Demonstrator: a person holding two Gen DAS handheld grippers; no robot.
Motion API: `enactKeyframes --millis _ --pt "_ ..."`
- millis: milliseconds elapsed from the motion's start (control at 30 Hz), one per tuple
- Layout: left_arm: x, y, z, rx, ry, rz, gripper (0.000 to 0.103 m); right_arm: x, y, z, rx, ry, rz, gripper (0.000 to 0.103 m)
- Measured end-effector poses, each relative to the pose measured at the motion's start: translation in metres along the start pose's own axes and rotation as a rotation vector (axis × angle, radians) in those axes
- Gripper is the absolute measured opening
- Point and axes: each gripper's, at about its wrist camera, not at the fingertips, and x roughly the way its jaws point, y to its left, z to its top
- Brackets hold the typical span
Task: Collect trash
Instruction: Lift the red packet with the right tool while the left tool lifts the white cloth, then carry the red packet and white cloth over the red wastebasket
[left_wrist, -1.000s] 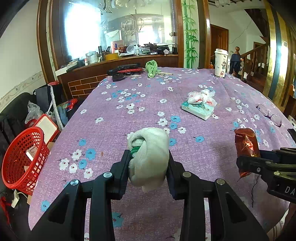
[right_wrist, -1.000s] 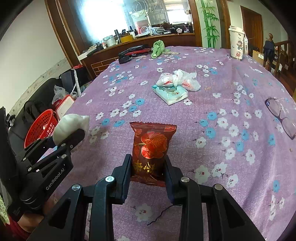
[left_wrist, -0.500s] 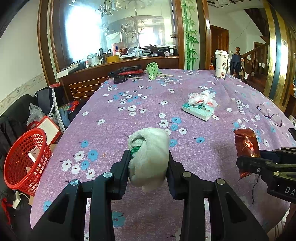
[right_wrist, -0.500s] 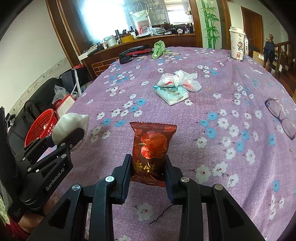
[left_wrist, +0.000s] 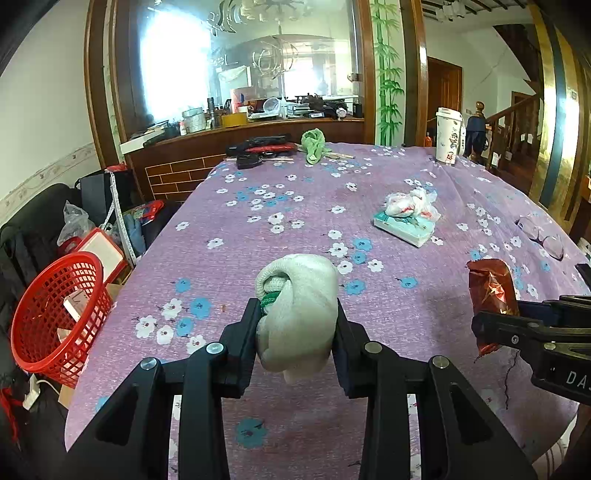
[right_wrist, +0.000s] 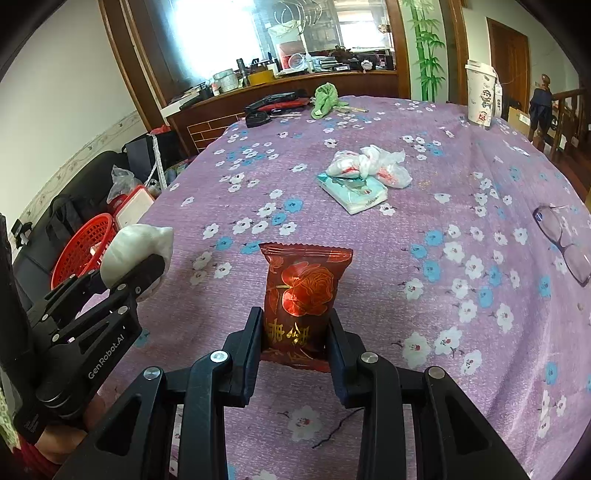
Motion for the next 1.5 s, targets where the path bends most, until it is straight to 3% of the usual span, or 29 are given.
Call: enactKeyframes --millis 467,800,1133,1500 --pt "-0.012 0.022 -0.001 -0.045 -0.028 0.018 0.034 0.004 0.030 0.009 -0.057 0.008 0.013 0.035" --pt "-0.032 0.073 0.009 -0.135 -0.083 0.075 0.034 0.013 0.066 0.034 -0.120 0.022 0.062 0.035" --pt "-0.048 0.159 0.012 -0.271 -0.121 0.230 0.035 0.037 0.148 0.058 -0.268 0.062 0.161 0.035" --pt "-0.054 0.257 -0.010 -0.369 -0.087 0.378 0.035 0.082 0.255 0.085 -0.386 0.141 0.314 0.035"
